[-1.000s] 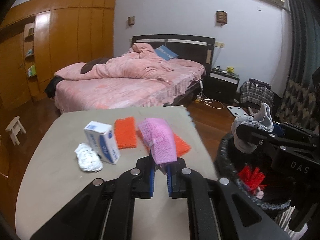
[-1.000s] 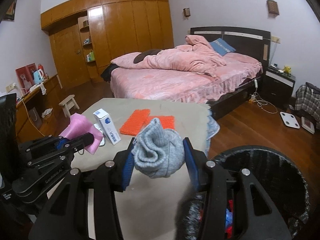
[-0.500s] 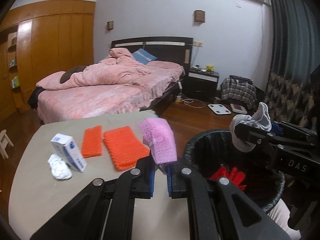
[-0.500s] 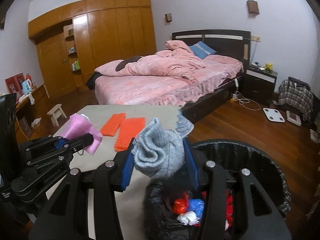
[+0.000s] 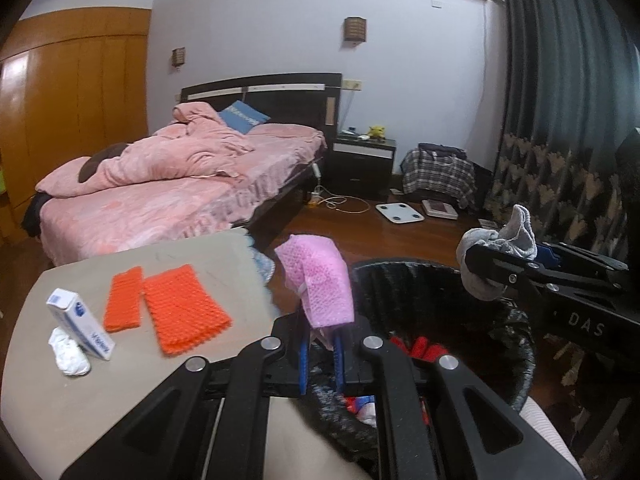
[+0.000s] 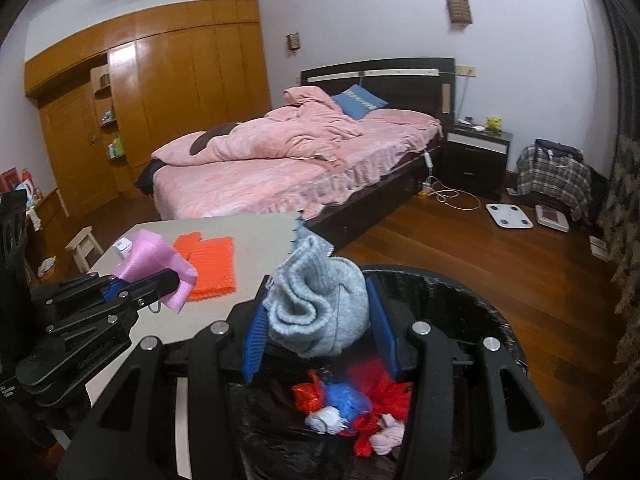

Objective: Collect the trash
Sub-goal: 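Carry the pink mask and grey sock over the black bin and open both tools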

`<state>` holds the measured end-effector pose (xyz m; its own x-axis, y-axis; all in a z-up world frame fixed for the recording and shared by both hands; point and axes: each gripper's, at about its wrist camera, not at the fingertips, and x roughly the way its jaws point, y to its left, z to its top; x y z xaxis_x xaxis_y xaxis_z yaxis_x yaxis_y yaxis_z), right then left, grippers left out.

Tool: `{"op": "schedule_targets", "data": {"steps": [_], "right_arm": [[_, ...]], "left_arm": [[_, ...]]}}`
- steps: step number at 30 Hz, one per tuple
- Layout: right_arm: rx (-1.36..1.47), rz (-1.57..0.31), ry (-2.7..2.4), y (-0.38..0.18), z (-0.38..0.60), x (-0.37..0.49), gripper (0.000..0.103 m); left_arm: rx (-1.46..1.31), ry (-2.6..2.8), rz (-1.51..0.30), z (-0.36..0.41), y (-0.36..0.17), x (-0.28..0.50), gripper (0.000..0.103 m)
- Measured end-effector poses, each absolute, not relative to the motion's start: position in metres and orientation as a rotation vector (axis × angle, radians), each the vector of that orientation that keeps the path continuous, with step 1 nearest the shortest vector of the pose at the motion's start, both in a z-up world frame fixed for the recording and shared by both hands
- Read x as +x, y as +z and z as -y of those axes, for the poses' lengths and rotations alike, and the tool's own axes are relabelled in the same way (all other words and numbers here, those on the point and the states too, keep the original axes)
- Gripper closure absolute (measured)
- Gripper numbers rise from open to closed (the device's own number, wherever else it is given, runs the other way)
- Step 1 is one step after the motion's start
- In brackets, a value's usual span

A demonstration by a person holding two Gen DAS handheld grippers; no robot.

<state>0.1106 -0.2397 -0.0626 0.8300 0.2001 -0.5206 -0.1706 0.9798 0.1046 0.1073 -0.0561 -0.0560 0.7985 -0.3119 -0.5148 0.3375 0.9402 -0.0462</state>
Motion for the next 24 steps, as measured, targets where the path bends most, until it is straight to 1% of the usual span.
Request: {"op": "schedule_targets", "data": {"steps": [24], "right_arm": [[0.1, -0.582, 0.069, -0.082, 0.298, 0.101, 0.058]], "left_arm": [[0.088, -0.474, -0.572, 0.115, -0.072, 0.126, 0.093]]}}
